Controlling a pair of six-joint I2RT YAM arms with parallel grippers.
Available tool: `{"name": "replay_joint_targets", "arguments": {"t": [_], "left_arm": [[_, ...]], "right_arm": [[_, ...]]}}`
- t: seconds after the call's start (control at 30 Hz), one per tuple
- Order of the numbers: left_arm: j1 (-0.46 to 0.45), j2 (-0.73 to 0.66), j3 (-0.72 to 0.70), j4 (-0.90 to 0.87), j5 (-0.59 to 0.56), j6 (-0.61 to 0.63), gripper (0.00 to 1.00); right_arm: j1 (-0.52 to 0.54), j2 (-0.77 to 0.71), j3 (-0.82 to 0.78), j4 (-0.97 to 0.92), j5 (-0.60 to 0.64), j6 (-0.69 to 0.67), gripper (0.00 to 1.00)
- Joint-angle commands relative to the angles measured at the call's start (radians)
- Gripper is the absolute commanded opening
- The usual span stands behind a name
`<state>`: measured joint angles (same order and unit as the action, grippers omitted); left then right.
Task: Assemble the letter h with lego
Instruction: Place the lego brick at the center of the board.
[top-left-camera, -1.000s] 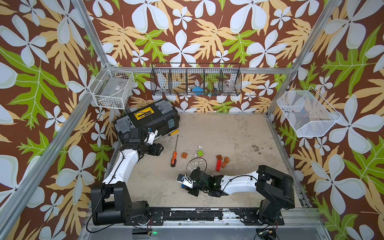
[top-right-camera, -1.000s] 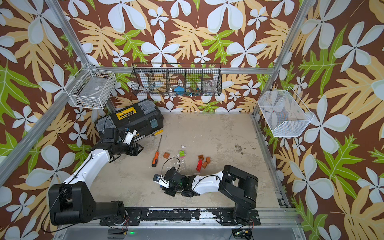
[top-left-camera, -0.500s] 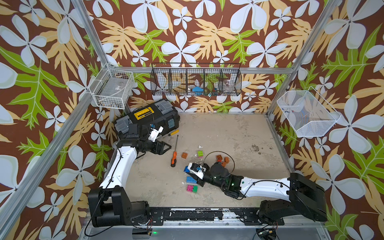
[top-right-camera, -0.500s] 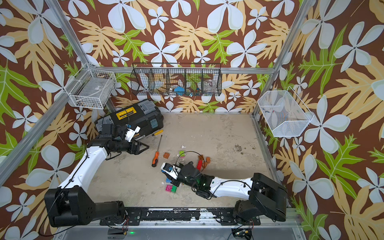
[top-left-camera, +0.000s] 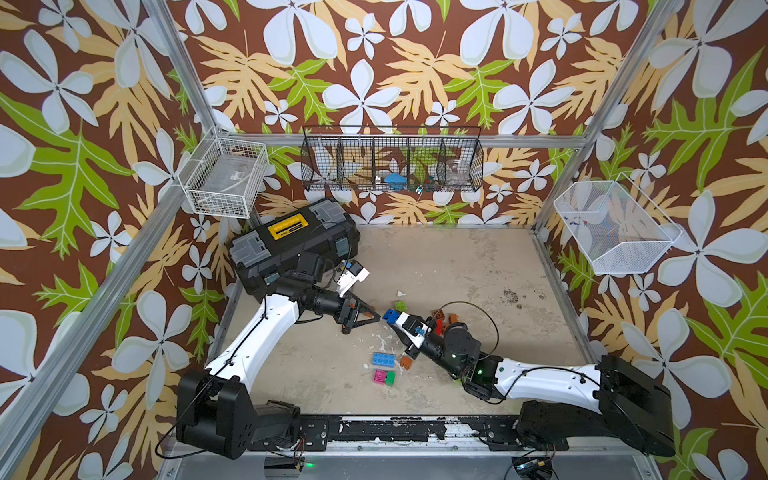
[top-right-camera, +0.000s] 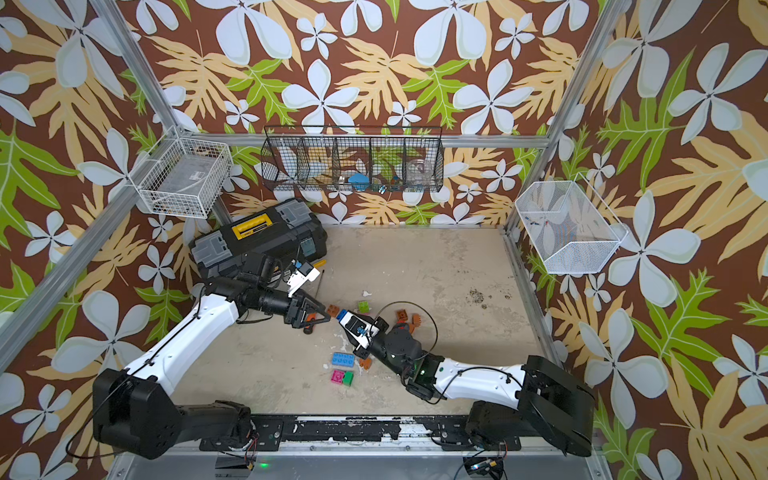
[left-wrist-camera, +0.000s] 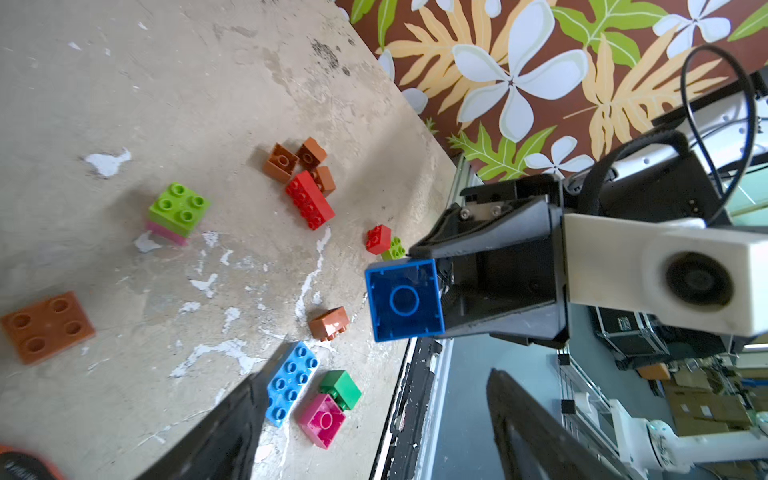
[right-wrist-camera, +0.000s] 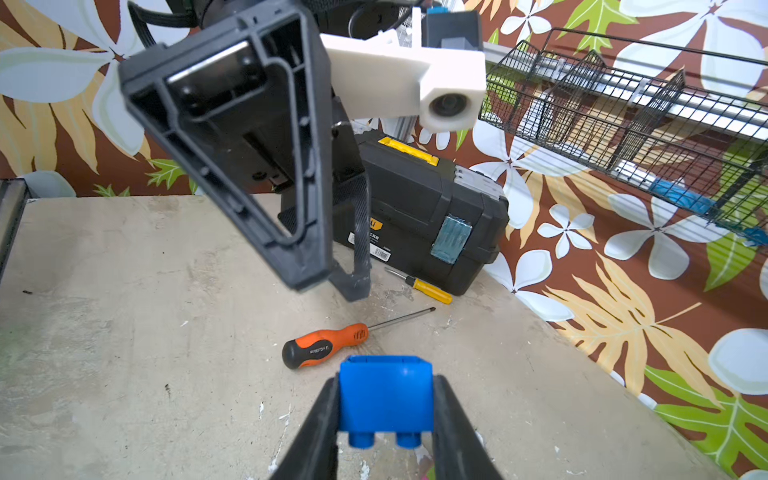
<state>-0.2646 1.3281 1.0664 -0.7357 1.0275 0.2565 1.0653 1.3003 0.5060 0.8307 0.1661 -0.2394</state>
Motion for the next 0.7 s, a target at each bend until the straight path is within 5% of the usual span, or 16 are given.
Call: {"name": "replay_joint_targets", "arguments": {"t": [0.0, 0.33, 0.67], "left_arm": [[-0.027, 0.012, -0.001, 0.015, -0.010, -0.034, 0.86], [-0.038, 0.029, -0.013, 0.047, 0.040, -0.102, 0.72], [-0.040, 0.021, -0.025, 0.049, 0.082, -0.100, 0.31]], "right_arm": [[0.002, 0.009, 0.004, 0.087, -0.036, -0.016, 0.30], [0.008, 0.082, 0.062, 0.103, -0.099, -0.083, 0.31], [0.015, 0.109, 0.089, 0.105, -0.081, -0.104, 0.33]]}}
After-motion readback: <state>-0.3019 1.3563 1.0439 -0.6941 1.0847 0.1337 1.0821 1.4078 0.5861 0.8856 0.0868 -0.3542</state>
